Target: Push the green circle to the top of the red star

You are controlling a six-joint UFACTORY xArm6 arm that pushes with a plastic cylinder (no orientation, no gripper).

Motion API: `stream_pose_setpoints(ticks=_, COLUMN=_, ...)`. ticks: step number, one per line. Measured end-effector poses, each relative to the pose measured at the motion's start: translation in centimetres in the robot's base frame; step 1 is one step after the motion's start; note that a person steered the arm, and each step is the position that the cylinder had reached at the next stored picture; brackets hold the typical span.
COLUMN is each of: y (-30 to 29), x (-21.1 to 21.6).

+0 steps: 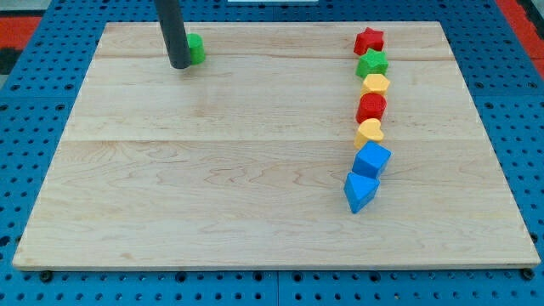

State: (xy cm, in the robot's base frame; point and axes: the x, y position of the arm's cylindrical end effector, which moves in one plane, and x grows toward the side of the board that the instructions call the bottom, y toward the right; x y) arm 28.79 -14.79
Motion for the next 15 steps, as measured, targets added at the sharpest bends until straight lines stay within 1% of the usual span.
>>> stream_pose_setpoints(ticks=1, y=-5.2, x=-0.1)
stream_pose_setpoints(ticks=2, y=-1.1, x=-2.4)
stream_pose_setpoints(ticks=3, y=2.7, x=-3.0)
stream_pose_setpoints(ticks=4, y=4.6, x=-3.8)
stream_pose_setpoints(ticks=5, y=8.2, x=-5.2)
stream_pose_setpoints(ticks=6, y=14.0, x=-6.1)
stream_pose_setpoints(ticks=7, y=18.2, x=-6.7)
stream_pose_setpoints(ticks=9, y=17.5, x=-6.5)
stream_pose_setpoints(ticks=10, y=15.9, x=-6.2)
stream_pose_setpoints(ticks=12, y=15.5, x=-4.3)
stream_pose_setpoints(ticks=13, y=18.2, x=-4.5)
stream_pose_setpoints(ticks=14, y=20.7, x=-6.1)
stream_pose_setpoints(ticks=15, y=21.8, x=-7.3)
